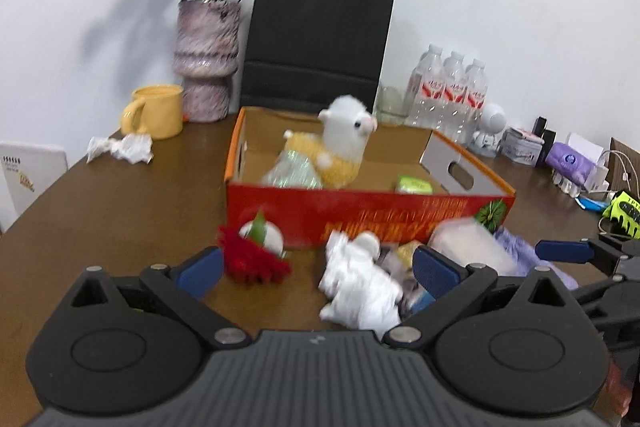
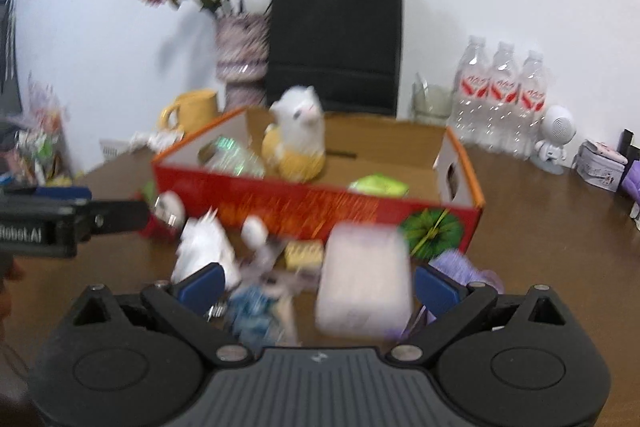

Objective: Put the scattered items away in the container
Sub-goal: 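Grasp the crumpled white tissue with the left gripper while the right gripper grasps the blue snack wrapper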

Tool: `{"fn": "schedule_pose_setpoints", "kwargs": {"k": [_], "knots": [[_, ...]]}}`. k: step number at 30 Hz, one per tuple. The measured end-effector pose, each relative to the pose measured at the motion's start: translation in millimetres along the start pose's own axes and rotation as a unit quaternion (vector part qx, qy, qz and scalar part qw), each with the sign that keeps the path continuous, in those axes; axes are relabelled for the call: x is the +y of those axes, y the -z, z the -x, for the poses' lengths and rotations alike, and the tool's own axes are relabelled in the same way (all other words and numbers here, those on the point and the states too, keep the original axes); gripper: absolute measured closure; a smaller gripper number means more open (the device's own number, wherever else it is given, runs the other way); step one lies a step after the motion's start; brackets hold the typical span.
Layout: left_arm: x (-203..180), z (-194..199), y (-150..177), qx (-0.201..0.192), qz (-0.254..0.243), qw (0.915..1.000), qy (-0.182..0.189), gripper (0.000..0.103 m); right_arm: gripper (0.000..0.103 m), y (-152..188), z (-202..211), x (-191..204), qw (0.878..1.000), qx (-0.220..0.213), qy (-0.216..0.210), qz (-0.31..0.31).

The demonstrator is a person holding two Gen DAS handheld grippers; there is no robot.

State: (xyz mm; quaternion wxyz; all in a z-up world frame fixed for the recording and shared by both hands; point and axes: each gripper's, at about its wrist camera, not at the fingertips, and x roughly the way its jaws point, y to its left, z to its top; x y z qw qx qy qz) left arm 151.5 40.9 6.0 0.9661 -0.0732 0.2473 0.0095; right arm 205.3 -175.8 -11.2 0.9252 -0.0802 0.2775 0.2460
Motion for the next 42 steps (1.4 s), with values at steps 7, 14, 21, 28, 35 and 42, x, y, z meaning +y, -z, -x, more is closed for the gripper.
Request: {"fn": "schedule_pose_setpoints", "kwargs": {"k": [7, 14, 21, 28, 35, 42], "knots": [[1, -12, 15, 0.034, 0.014, 0.9992, 0.017, 0.011, 0.019, 15, -16, 17, 0.999, 0.034, -0.013, 0.004], [-9, -43, 16, 0.067, 0.025, 0.9972, 0.023, 0.025, 0.034, 15, -29, 14, 0.998, 0.048, -0.020, -0.018], [-23, -68, 17, 0.095, 0.019, 0.9949, 0.026, 0.062, 0.070, 18, -34, 14, 0.998, 0.057, -0.029, -0.021], [-24, -58, 22, 0.076, 0.008, 0.9967, 0.028, 0.075, 0.083, 20, -27, 8, 0.998, 0.040, -0.031, -0.035], [-23, -39, 21, 0.054, 0.002, 0.9980, 0.032, 0.075, 0.084, 21, -15, 9, 0.998, 0.024, -0.037, -0.034], [-25, -14, 8, 0.020, 0.000, 0.9983, 0.054, 0.075, 0.084, 11, 1, 2, 0.997, 0.001, -0.058, -0.057]]}}
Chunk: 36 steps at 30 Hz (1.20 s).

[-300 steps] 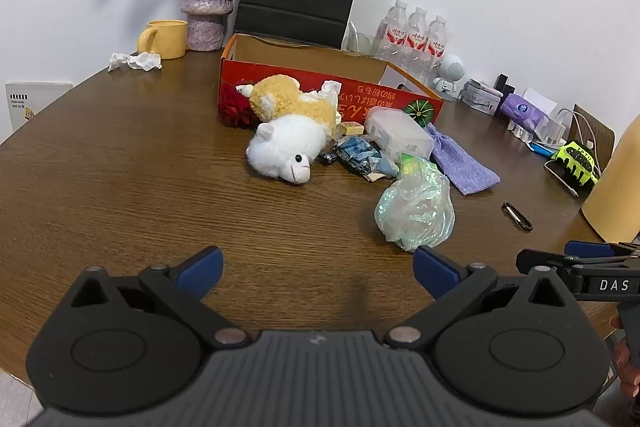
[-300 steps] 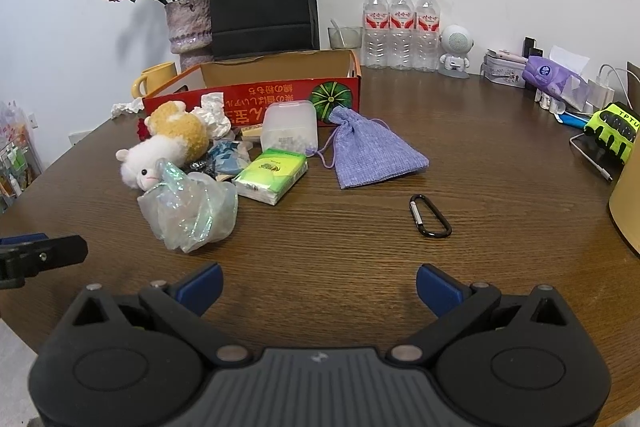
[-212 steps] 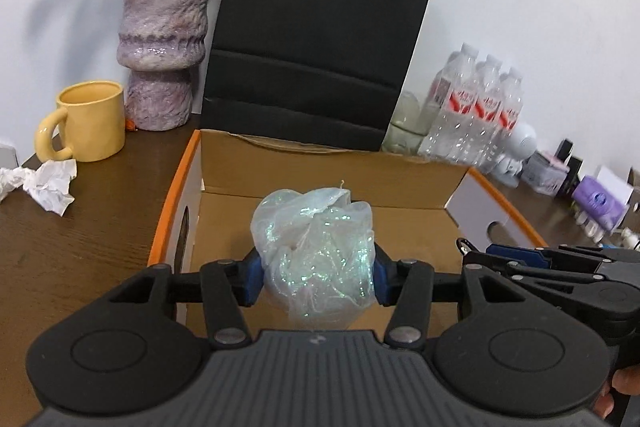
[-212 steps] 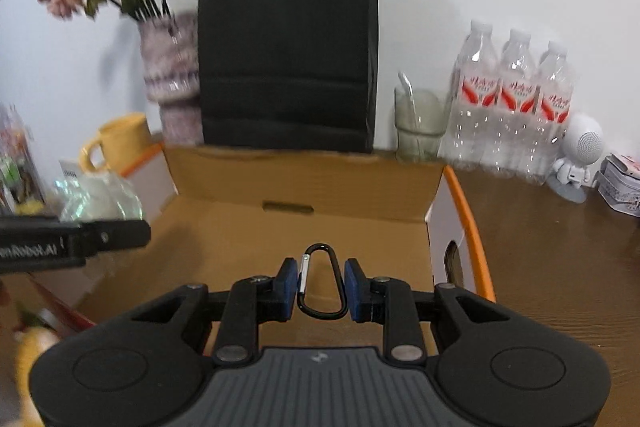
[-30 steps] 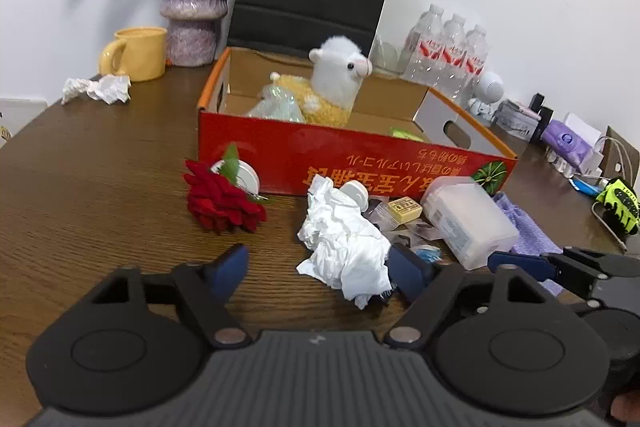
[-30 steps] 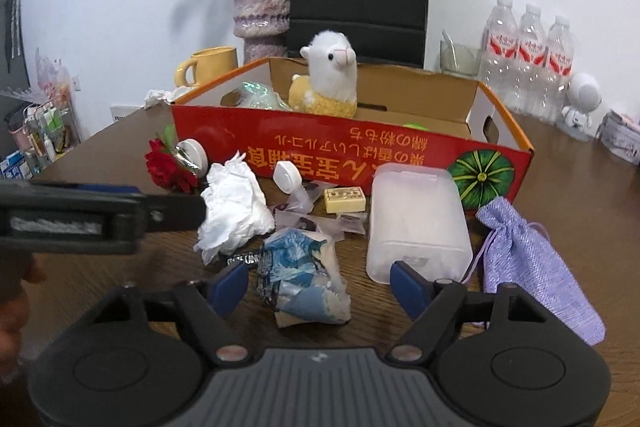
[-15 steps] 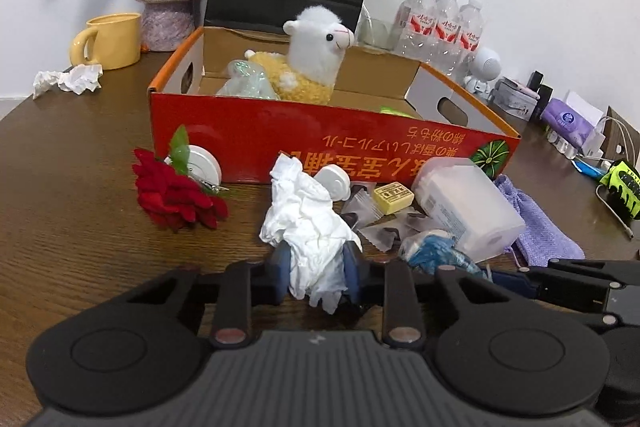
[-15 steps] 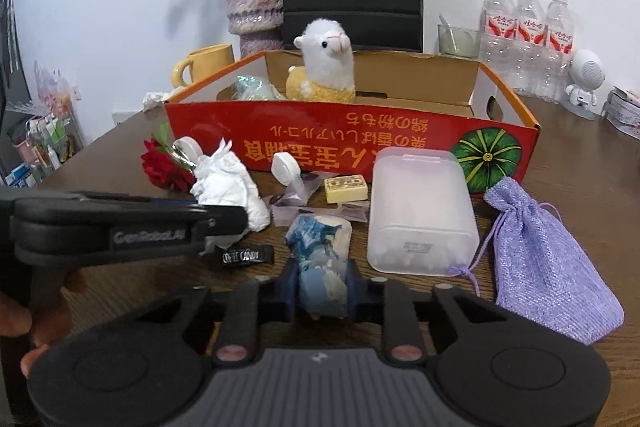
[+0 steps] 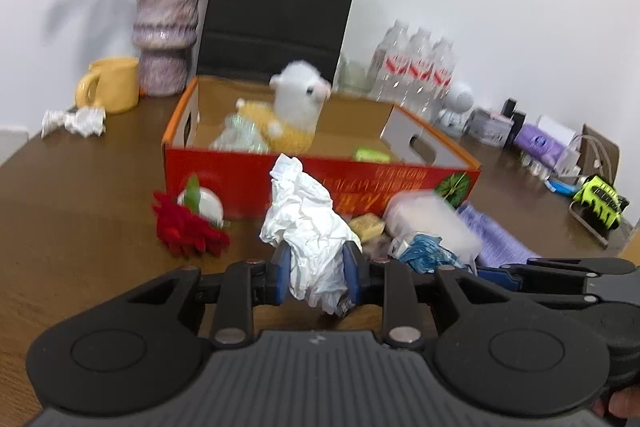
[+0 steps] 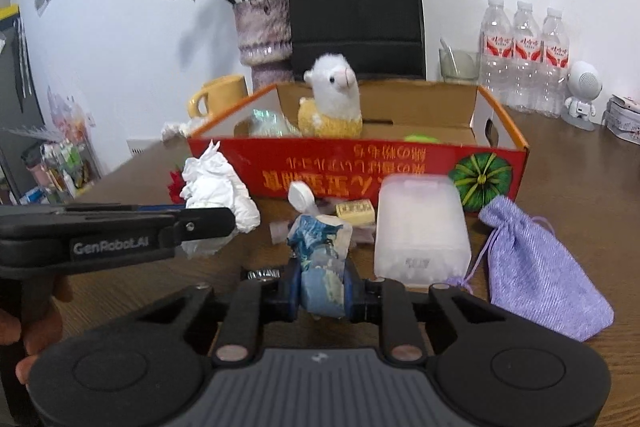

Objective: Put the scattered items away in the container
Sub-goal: 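Grasp the crumpled white tissue with the left gripper while the right gripper grasps the blue snack wrapper, then drop the tissue and the blue wrapper into the box with both grippers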

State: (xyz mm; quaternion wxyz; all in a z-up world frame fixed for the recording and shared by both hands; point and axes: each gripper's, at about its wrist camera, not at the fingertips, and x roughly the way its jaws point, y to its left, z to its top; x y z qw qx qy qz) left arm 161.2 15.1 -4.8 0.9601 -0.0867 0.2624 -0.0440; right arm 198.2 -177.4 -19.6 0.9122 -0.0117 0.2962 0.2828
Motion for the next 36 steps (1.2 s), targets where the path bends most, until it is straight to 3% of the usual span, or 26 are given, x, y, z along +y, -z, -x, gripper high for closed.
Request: {"fn": "schedule_pose_setpoints", "kwargs": {"k": [7, 15, 20, 25, 31, 33, 34, 35, 36], "knots": [[-2, 18, -28, -0.044, -0.009, 0.9988, 0.018, 0.075, 0.084, -34, 13, -12, 0.999, -0.041, 0.001, -0.006], [6, -4, -80, -0.080, -0.005, 0.9967, 0.012, 0.075, 0.084, -91, -7, -32, 0.996, -0.078, 0.031, -0.007], [21, -45, -101, -0.064, 0.014, 0.9978, 0.012, 0.075, 0.084, -118, -39, -51, 0.996, -0.075, 0.048, -0.020], [39, -91, -104, -0.032, 0.041, 0.9987, 0.004, 0.075, 0.084, -124, -80, -65, 0.997, -0.049, 0.062, -0.009], [41, -124, -102, 0.000, 0.019, 0.9998, 0.000, 0.073, 0.083, -126, -113, -79, 0.997, -0.021, 0.073, 0.002], [39, -129, -103, 0.006, 0.013, 0.9999, 0.000, 0.067, 0.076, -126, -119, -80, 0.997, -0.015, 0.077, 0.003], [38, -131, -103, 0.009, 0.011, 0.9999, -0.004, 0.053, 0.070, -126, -121, -81, 0.997, -0.012, 0.080, 0.002], [37, -131, -103, 0.010, 0.010, 0.9999, -0.007, 0.039, 0.052, -126, -123, -82, 0.997, -0.007, 0.082, 0.003], [36, -131, -102, 0.007, 0.009, 0.9999, -0.008, 0.033, 0.032, -126, -123, -83, 0.997, -0.005, 0.082, 0.004]]}}
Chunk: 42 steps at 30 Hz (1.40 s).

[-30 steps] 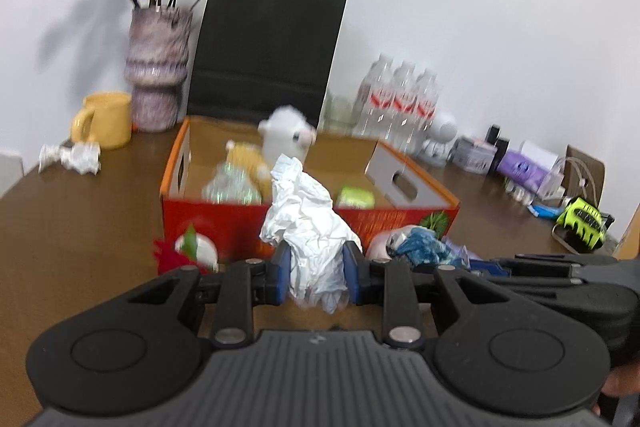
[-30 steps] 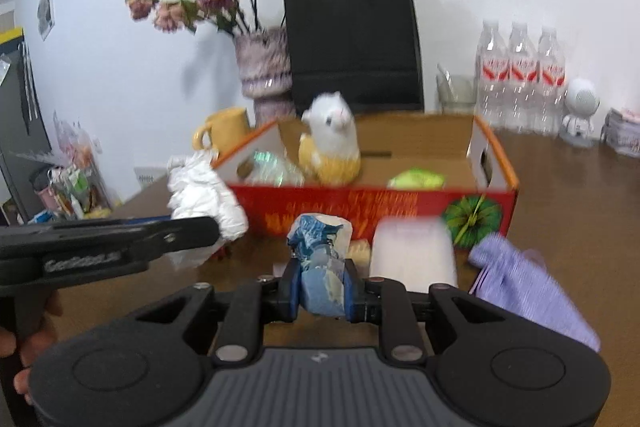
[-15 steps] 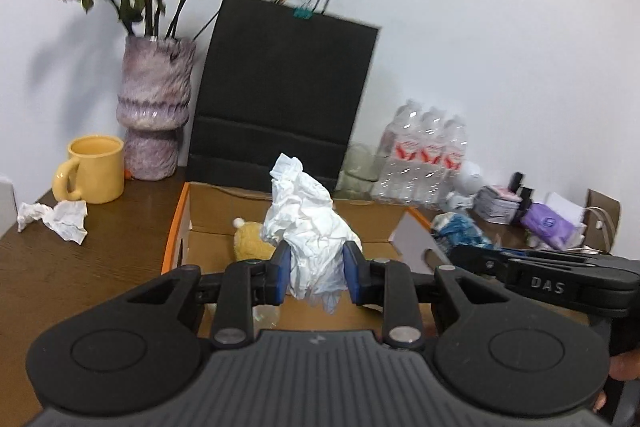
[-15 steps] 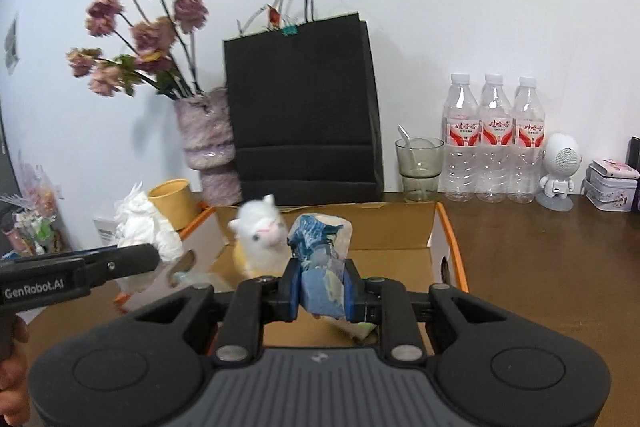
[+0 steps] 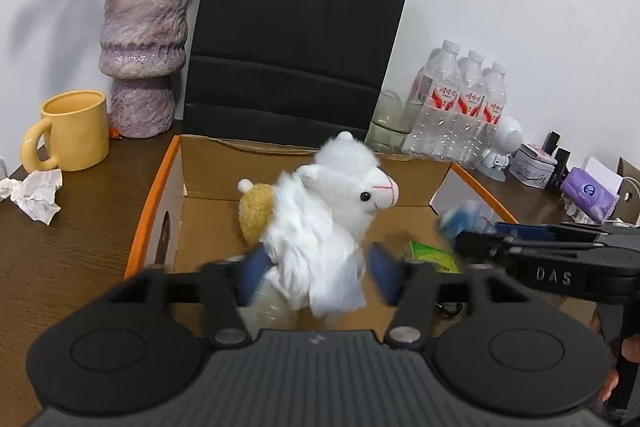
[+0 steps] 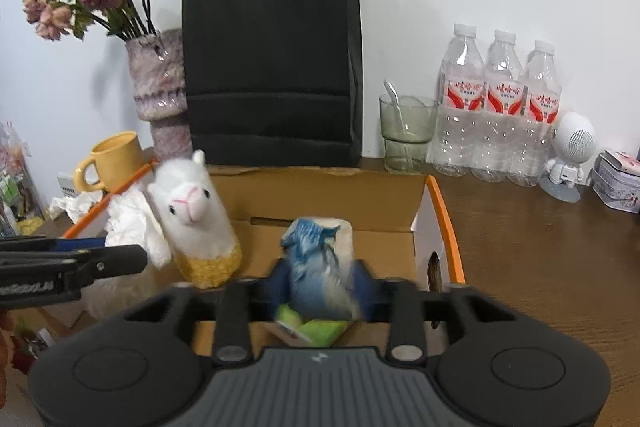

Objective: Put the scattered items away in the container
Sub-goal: 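Drop the tissue and the blue wrapper into the box with both grippers, then grasp the red rose with the left gripper while the right gripper grasps the white container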

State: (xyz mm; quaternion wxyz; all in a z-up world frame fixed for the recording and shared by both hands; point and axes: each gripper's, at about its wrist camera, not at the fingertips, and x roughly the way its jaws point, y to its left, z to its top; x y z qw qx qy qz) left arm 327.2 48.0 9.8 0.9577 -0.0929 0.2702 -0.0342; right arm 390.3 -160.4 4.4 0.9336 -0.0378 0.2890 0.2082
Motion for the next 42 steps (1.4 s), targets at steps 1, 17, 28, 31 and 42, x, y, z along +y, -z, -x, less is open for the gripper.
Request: {"fn": "schedule_pose_setpoints", "kwargs": {"k": [1, 17, 28, 31, 42], "knots": [[-1, 1, 0, -0.002, -0.002, 1.0000, -0.001, 0.018, 0.023, 0, 0, 0, 1.000, 0.001, 0.003, 0.001], [-13, 12, -1, -0.022, -0.032, 0.9978, -0.053, 0.000, 0.002, -1, 7, 11, 0.999, 0.012, 0.026, 0.027], [-3, 47, 3, -0.041, -0.011, 0.9974, -0.059, 0.000, 0.002, 8, 41, -3, 1.000, -0.011, 0.023, 0.006], [1, 65, 10, -0.050, -0.013, 0.9967, -0.063, 0.000, 0.002, 19, 59, -4, 1.000, -0.016, 0.022, 0.006], [33, 101, 55, -0.027, 0.024, 0.9957, -0.086, 0.000, 0.002, 69, 94, 13, 1.000, 0.002, 0.011, 0.004]]}}
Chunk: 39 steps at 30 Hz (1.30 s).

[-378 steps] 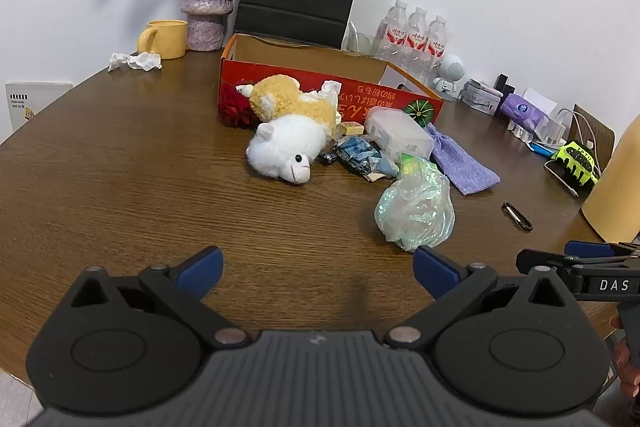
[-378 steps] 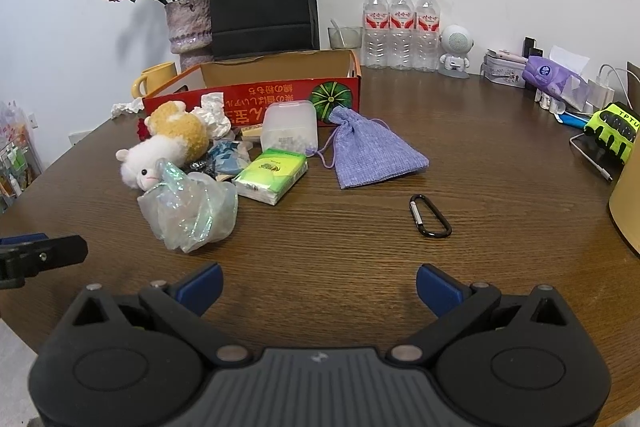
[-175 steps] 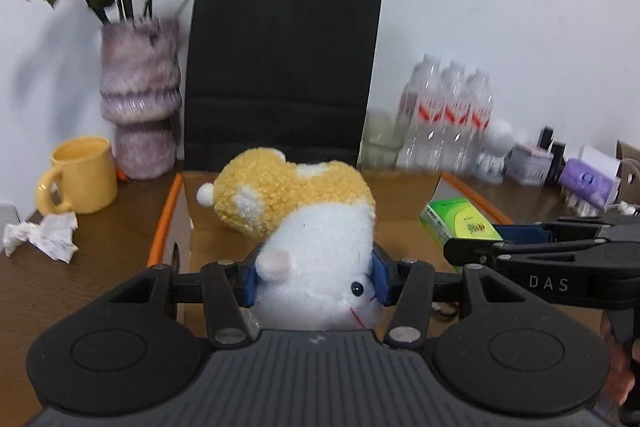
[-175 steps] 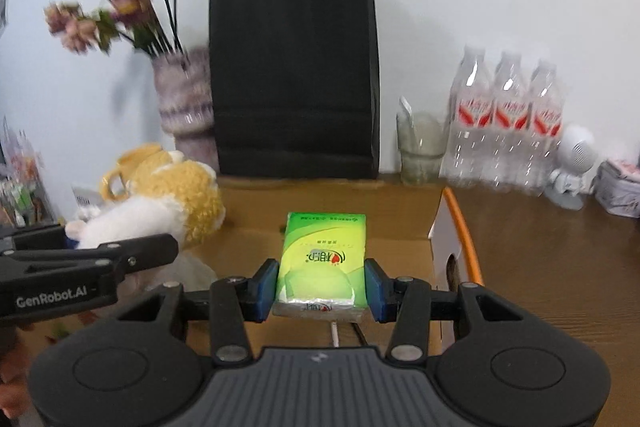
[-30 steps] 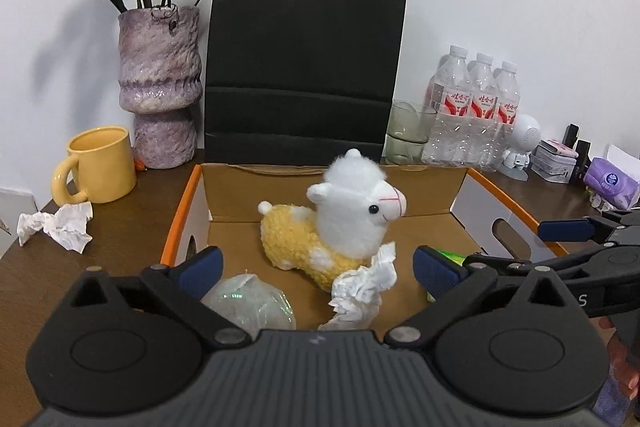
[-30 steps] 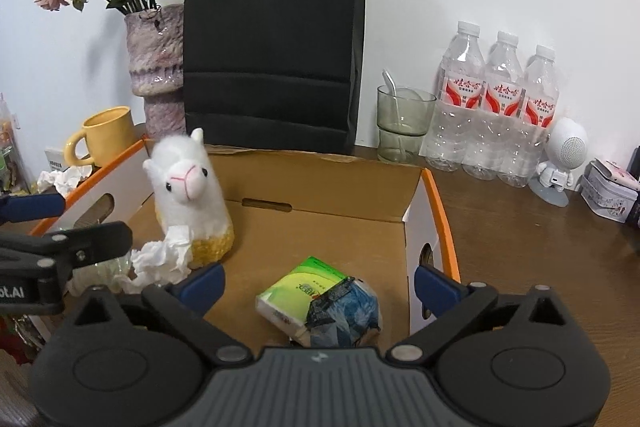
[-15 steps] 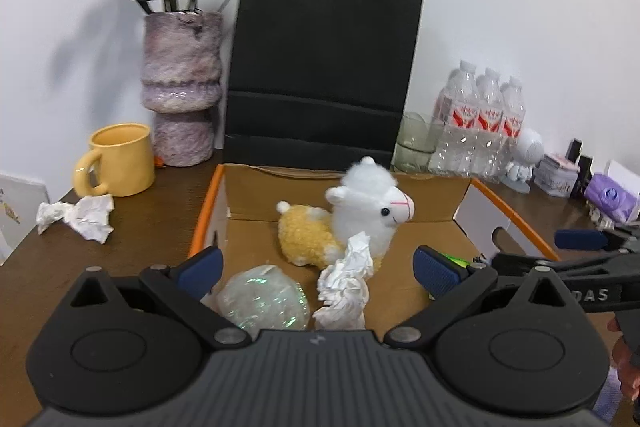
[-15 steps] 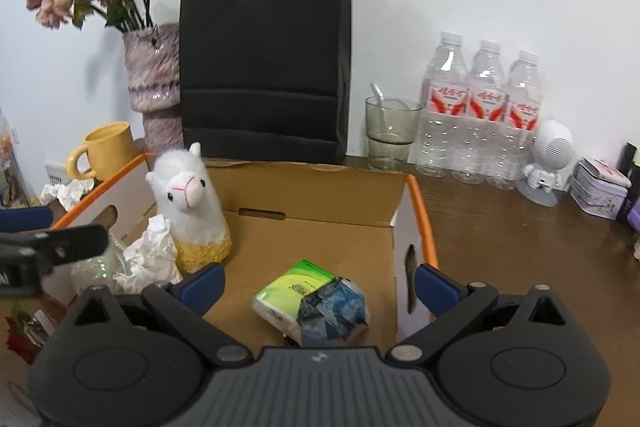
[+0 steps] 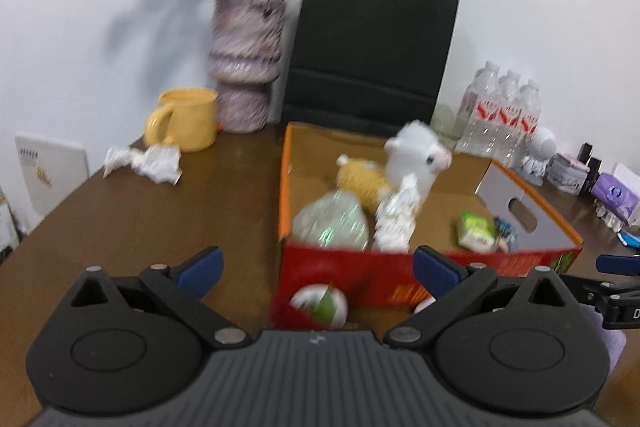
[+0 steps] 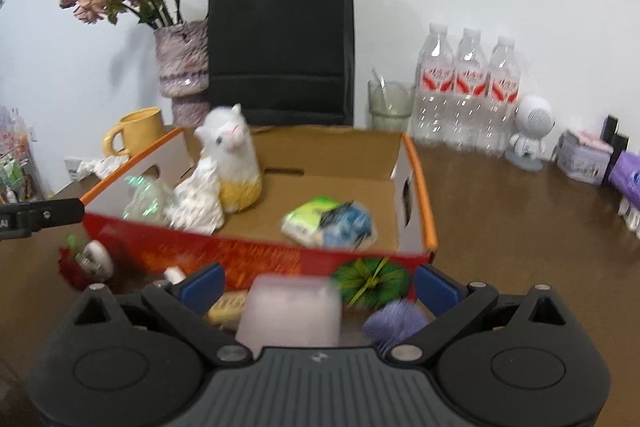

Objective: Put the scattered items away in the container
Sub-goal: 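Grasp the red rose with the left gripper while the right gripper grasps the white container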

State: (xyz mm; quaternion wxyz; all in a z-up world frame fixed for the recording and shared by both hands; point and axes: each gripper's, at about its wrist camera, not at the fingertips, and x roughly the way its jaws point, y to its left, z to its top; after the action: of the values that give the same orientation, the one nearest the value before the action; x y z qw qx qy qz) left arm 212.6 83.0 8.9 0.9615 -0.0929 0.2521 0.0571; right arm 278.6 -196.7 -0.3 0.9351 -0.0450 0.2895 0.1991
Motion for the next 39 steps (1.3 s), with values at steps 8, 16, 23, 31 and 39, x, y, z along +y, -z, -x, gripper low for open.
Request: {"fn": "schedule_pose_setpoints", "kwargs": {"k": [8, 16, 23, 31, 39], "knots": [[1, -21, 23, 0.042, -0.015, 0.9990, -0.005, 0.001, 0.002, 23, -10, 19, 1.000, 0.020, 0.014, 0.013], [-4, -32, 28, 0.057, -0.031, 0.9977, -0.021, 0.023, 0.008, 29, -28, 20, 0.999, 0.046, 0.027, 0.004], [-3, -33, 33, 0.058, -0.027, 0.9979, -0.009, 0.051, 0.039, 33, -27, 17, 0.999, 0.044, 0.015, -0.011], [-2, -29, 35, 0.050, -0.029, 0.9983, -0.005, 0.052, 0.040, 36, -22, 19, 0.999, 0.034, 0.013, -0.010], [-3, -16, 36, 0.032, -0.030, 0.9990, 0.000, 0.052, 0.040, 36, -15, 18, 1.000, 0.021, 0.010, -0.017]]}}
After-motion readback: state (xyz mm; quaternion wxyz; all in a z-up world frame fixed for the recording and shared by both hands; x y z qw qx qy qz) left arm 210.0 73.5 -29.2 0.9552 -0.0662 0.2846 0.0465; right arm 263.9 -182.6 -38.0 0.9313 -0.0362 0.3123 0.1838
